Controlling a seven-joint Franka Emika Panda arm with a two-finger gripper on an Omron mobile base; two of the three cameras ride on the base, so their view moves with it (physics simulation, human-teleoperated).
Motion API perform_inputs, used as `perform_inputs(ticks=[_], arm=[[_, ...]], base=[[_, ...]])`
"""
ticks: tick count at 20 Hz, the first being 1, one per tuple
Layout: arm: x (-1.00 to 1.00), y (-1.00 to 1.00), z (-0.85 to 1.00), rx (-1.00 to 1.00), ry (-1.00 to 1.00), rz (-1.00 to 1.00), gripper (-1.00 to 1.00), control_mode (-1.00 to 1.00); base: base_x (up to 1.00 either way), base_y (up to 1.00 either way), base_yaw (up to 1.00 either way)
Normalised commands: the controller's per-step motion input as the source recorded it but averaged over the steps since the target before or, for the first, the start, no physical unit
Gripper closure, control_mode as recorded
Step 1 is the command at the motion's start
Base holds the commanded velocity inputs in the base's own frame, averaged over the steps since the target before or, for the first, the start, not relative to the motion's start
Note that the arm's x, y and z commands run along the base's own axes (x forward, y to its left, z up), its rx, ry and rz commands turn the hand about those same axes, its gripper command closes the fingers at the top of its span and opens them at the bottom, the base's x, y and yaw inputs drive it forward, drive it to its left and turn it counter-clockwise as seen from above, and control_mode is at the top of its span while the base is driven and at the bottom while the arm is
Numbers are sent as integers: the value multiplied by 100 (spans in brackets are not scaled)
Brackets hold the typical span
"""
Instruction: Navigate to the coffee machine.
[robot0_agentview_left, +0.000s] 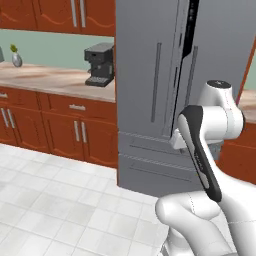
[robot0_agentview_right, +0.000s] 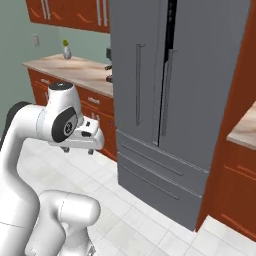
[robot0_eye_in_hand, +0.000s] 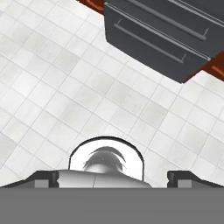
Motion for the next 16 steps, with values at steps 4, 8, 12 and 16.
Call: perform_inputs(ticks=[4,8,12,16], arm=[[0,0,0,0,0,0,-100,100],[0,0,0,0,0,0,-100,100],[0,0,0,0,0,0,-100,100],[0,0,0,0,0,0,-100,100]], base=[[100,100,-6],[100,100,-22],[97,97,-35],[88,87,-41]])
